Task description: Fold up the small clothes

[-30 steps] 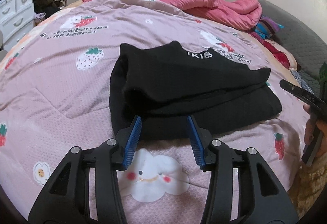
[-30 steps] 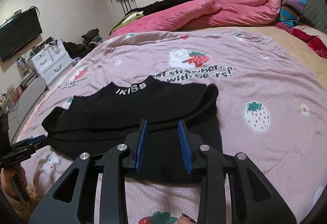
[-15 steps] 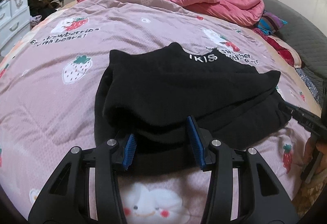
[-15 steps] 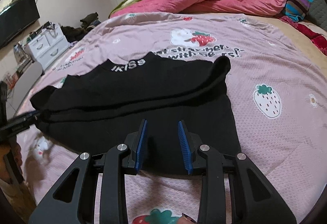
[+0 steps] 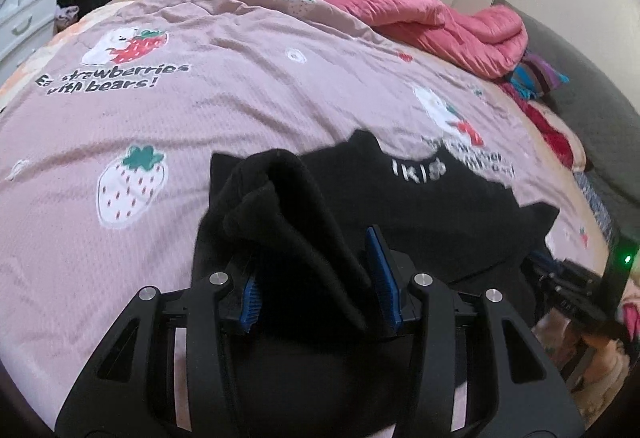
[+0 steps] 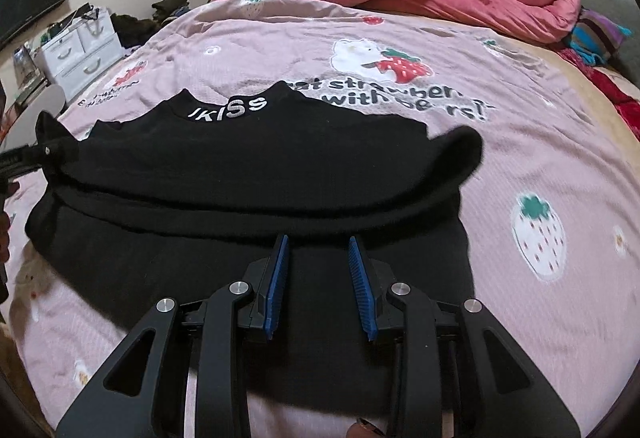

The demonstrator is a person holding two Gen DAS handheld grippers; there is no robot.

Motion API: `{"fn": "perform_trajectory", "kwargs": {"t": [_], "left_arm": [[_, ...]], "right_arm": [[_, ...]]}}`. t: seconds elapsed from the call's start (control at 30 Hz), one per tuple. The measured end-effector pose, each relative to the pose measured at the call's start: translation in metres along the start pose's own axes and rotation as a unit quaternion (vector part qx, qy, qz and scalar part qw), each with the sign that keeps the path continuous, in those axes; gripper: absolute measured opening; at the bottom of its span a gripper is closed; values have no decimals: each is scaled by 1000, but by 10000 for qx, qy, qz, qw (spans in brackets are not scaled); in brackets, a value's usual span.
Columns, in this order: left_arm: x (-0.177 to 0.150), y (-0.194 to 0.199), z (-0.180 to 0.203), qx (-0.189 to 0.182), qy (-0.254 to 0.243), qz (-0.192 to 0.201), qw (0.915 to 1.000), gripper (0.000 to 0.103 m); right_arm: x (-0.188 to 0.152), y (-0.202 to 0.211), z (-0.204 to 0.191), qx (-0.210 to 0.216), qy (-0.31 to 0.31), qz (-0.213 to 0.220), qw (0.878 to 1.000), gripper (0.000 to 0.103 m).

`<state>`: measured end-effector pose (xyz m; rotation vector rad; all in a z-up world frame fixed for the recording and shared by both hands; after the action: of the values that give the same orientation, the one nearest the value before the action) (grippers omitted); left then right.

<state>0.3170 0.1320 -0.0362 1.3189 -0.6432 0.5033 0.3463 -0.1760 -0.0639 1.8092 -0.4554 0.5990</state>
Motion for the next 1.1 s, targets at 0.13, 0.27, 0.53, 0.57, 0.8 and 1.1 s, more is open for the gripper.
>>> {"fn": "perform_trajectory", "kwargs": {"t": [0.13,0.27,0.53,0.57,0.8,1.1], "left_arm": [[16,-3,-12,-5,141,132,9998,38],[23,-3,-29,79,285,235,9993,39],[25,12,-59,402,505,399,9971,48],[25,11,-59,450,469,367,9972,49],[6,-22,-58,489,342,-174,9981,49],[1,-26,-48,711,-33,-156,9973,7]], "right_arm": [[21,-11,-4,69,-20,73,9999,31],[41,-17,2,139,-222,174,9995,31],[62,-10,40,-208,-569,478,9970,42],[64,-10,47,-293,-645,476,9963,45],[60,-24,77,-409,-1025,164,9938,57],[62,-15,58,-99,-790,397,9960,7]]}}
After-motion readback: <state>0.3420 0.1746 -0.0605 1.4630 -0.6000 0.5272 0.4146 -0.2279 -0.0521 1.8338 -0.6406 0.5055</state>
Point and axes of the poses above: each gripper's, at about its wrist camera, not at the fingertips, and y roughly against the way its jaws point, z to its right, x to its top, the point moved 5 cm from there along -y, roughly the way its jaws point, and after that the axes turned 15 degrees about -y, right-handed, at the moved point
